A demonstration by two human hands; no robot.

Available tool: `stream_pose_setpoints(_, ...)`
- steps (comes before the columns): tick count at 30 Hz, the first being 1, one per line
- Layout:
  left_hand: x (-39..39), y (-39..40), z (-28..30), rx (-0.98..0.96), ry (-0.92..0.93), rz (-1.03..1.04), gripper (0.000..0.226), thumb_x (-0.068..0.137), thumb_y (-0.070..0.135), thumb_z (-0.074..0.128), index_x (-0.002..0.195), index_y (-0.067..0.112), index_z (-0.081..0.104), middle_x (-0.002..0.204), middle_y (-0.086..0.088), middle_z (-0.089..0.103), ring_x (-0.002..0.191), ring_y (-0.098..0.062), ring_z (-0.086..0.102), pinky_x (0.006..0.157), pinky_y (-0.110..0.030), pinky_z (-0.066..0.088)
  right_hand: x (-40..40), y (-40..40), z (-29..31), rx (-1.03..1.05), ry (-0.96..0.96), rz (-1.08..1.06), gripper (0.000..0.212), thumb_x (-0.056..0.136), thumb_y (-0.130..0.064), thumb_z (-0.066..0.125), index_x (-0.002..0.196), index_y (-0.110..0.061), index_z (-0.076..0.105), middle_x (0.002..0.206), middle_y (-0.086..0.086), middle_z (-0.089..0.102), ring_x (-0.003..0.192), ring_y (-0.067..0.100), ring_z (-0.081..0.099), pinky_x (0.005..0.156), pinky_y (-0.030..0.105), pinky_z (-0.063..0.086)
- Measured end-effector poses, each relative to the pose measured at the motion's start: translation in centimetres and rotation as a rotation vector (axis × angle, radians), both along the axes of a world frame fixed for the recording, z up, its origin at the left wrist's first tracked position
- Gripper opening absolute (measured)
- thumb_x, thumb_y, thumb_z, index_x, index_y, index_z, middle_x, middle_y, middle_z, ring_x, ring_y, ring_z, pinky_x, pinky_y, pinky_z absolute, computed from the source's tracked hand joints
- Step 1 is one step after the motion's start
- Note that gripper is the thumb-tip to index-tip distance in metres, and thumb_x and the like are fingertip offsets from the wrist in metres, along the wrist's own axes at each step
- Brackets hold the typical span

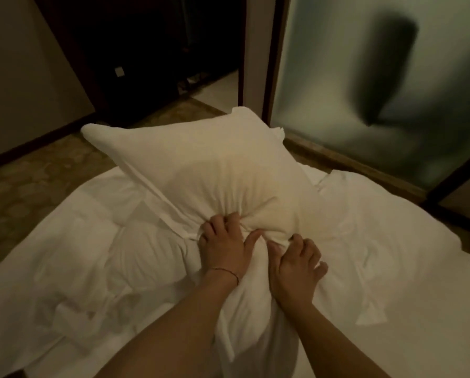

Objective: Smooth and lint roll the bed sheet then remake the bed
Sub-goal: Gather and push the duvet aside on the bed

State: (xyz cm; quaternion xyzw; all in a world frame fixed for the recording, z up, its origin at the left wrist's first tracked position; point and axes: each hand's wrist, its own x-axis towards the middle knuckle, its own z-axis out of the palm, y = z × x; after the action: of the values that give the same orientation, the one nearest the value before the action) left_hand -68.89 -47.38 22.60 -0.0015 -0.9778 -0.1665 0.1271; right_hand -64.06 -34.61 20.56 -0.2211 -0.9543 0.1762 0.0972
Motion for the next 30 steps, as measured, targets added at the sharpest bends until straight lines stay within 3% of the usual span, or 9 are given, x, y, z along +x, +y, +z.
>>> stream_pose_setpoints(4, -1.0, 0.8, -0.3, 0.167, -0.025, -0.107, 0.054, 0.087, 0.069, 0.041, 0.100, 0.018, 0.052, 0.099, -0.014, 0.059, 0.090, -0.039, 0.059, 0.071, -0.047, 0.052, -0.7, 2.6, 0.5, -0.114, 0.069, 0.068, 0.056, 0.096, -0.063, 0.019, 0.091, -0.018, 0.051, 0.085, 0.007, 0.059, 0.082, 0.031, 0.056, 0.070, 0.039, 0.040)
stream_pose_setpoints(8, 0.8, 5.4, 3.9, 0.363, 0.062, -0.143, 0.045, 0.088, 0.054, 0.066, 0.082, 0.011, 0.054, 0.081, -0.017, 0.064, 0.077, -0.039, 0.062, 0.058, -0.035, 0.036, 0.4, 8.8, 4.3, -0.206, 0.119, 0.158, 0.063, 0.092, -0.069, 0.017, 0.082, -0.017, 0.051, 0.075, 0.005, 0.064, 0.072, 0.028, 0.061, 0.063, 0.035, 0.043)
stream_pose_setpoints(12, 5.4, 13.4, 9.1, 0.432, 0.183, -0.189, 0.052, 0.083, 0.069, 0.053, 0.072, 0.019, 0.043, 0.071, -0.010, 0.063, 0.067, -0.034, 0.060, 0.057, -0.030, 0.027, 4.9, 16.2, 8.7, -0.267, 0.324, 0.114, 0.068, 0.090, -0.074, 0.018, 0.069, -0.017, 0.050, 0.058, -0.001, 0.057, 0.054, 0.018, 0.056, 0.054, 0.035, 0.047)
stream_pose_setpoints(15, 10.8, 20.9, 11.7, 0.539, 0.182, -0.269, 0.054, 0.081, 0.074, 0.050, 0.067, 0.022, 0.040, 0.063, 0.004, 0.051, 0.058, -0.021, 0.046, 0.057, -0.030, 0.024, 11.2, 23.2, 10.8, -0.221, 0.380, -0.010, 0.066, 0.088, -0.075, 0.020, 0.063, -0.018, 0.043, 0.053, -0.001, 0.054, 0.049, 0.018, 0.055, 0.051, 0.036, 0.047)
stream_pose_setpoints(18, 18.3, 29.0, 12.1, 0.670, 0.047, -0.400, 0.055, 0.081, 0.075, 0.052, 0.063, 0.027, 0.033, 0.060, 0.006, 0.046, 0.057, -0.017, 0.042, 0.057, -0.031, 0.026, 20.8, 31.3, 11.7, -0.157, 0.367, -0.169, 0.062, 0.088, -0.073, 0.030, 0.061, -0.018, 0.041, 0.049, 0.000, 0.057, 0.047, 0.025, 0.059, 0.052, 0.043, 0.051)
stream_pose_setpoints(23, 34.6, 41.1, 7.8, 0.818, -0.195, -0.579, 0.063, 0.081, 0.086, 0.041, 0.066, 0.024, 0.039, 0.066, -0.007, 0.062, 0.063, -0.026, 0.055, 0.056, -0.034, 0.035, 41.0, 41.2, 10.9, 0.060, 0.206, -0.419, 0.064, 0.086, -0.077, 0.025, 0.065, -0.018, 0.039, 0.043, -0.004, 0.054, 0.041, 0.018, 0.055, 0.051, 0.038, 0.049)
stream_pose_setpoints(25, 41.7, 44.9, 5.6, 0.777, -0.394, -0.649, 0.071, 0.078, 0.090, 0.033, 0.071, 0.022, 0.050, 0.077, -0.009, 0.067, 0.074, -0.030, 0.061, 0.063, -0.036, 0.042, 49.0, 43.4, 9.8, 0.127, 0.137, -0.545, 0.066, 0.085, -0.079, 0.021, 0.065, -0.018, 0.037, 0.043, -0.004, 0.052, 0.042, 0.019, 0.054, 0.050, 0.037, 0.046)
stream_pose_setpoints(27, 48.1, 47.6, 3.6, 0.726, -0.638, -0.755, 0.070, 0.082, 0.083, 0.041, 0.087, 0.016, 0.062, 0.093, -0.010, 0.070, 0.089, -0.030, 0.063, 0.074, -0.034, 0.043, 56.5, 44.5, 8.0, 0.119, 0.094, -0.680, 0.066, 0.088, -0.077, 0.026, 0.065, -0.016, 0.038, 0.043, -0.004, 0.051, 0.043, 0.016, 0.053, 0.050, 0.034, 0.043)
stream_pose_setpoints(30, 56.1, 50.0, -0.9, 0.595, -0.855, -0.886, 0.064, 0.092, 0.071, 0.046, 0.104, 0.011, 0.065, 0.106, -0.014, 0.067, 0.103, -0.030, 0.059, 0.086, -0.033, 0.041, 66.0, 44.6, 4.2, 0.072, 0.023, -0.833, 0.069, 0.086, -0.081, 0.027, 0.069, -0.016, 0.042, 0.048, -0.003, 0.052, 0.048, 0.019, 0.055, 0.054, 0.035, 0.047)
